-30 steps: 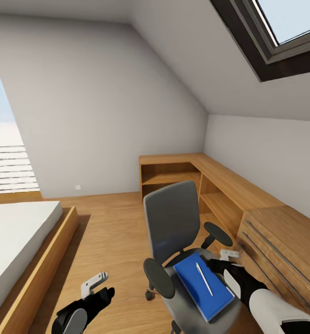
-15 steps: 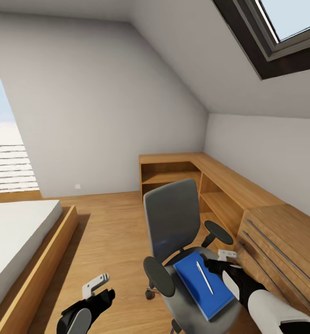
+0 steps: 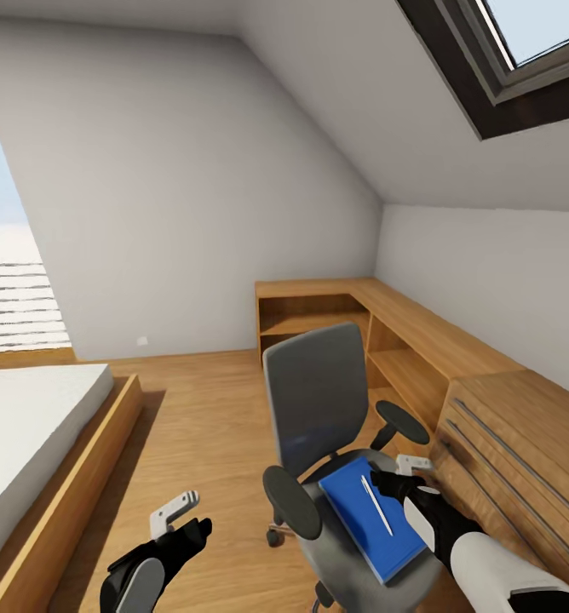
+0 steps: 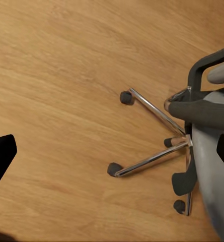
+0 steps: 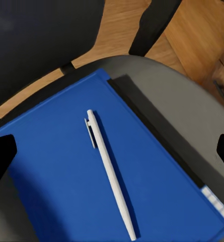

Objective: In the bedroom, organize the workspace by keeping the computer under the desk, ensuring the monitor is on the desk, placing the keyboard on the desk next to the monitor, placing the mouse on the desk next to the keyboard, moving the folder from the swivel chair onto the desk next to the mouse, stacking the notebook on top of the folder with the pen on top of the notebook, and positioning the swivel chair next to the desk.

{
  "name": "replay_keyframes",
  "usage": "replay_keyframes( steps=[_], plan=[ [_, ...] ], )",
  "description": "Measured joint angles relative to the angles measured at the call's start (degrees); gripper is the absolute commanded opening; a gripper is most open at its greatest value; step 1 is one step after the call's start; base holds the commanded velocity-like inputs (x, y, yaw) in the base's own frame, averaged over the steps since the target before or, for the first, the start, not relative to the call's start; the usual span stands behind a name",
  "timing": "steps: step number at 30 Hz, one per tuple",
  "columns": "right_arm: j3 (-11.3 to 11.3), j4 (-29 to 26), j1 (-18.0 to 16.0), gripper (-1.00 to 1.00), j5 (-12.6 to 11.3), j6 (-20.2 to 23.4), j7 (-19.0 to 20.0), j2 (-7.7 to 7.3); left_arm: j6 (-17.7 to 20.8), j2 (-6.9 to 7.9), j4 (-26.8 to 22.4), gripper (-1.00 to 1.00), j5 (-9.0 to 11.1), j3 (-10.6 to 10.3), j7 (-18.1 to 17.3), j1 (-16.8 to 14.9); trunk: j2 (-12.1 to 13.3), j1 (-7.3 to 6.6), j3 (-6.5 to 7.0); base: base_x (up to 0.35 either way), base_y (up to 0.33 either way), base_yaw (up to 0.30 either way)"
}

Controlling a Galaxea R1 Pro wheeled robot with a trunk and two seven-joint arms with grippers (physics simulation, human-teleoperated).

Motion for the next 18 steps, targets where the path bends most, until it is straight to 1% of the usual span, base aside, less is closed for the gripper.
replay_keyframes(
  steps=[8, 16, 18],
  plan=[
    [0.0, 0.0, 0.0, 1.00, 0.0, -0.1, 0.0, -0.02, 0.0, 0.01, 0.0, 1.00, 0.0, 0.0, 0.0, 0.0, -3.2, 1.76, -1.44, 0.000, 0.000, 0.000],
    [0.0, 0.0, 0.0, 1.00, 0.0, -0.1, 0.0, -0.03, 0.0, 0.01, 0.0, 1.00, 0.0, 0.0, -0.1, 0.0, -3.2, 1.76, -1.44, 0.000, 0.000, 0.000],
    [0.0, 0.1, 0.0, 1.00, -0.1, -0.1, -0.1, -0.03, 0.0, 0.01, 0.0, 1.00, 0.0, 0.1, -0.1, 0.0, -4.0, 2.20, -1.80, 0.000, 0.000, 0.000]
  ],
)
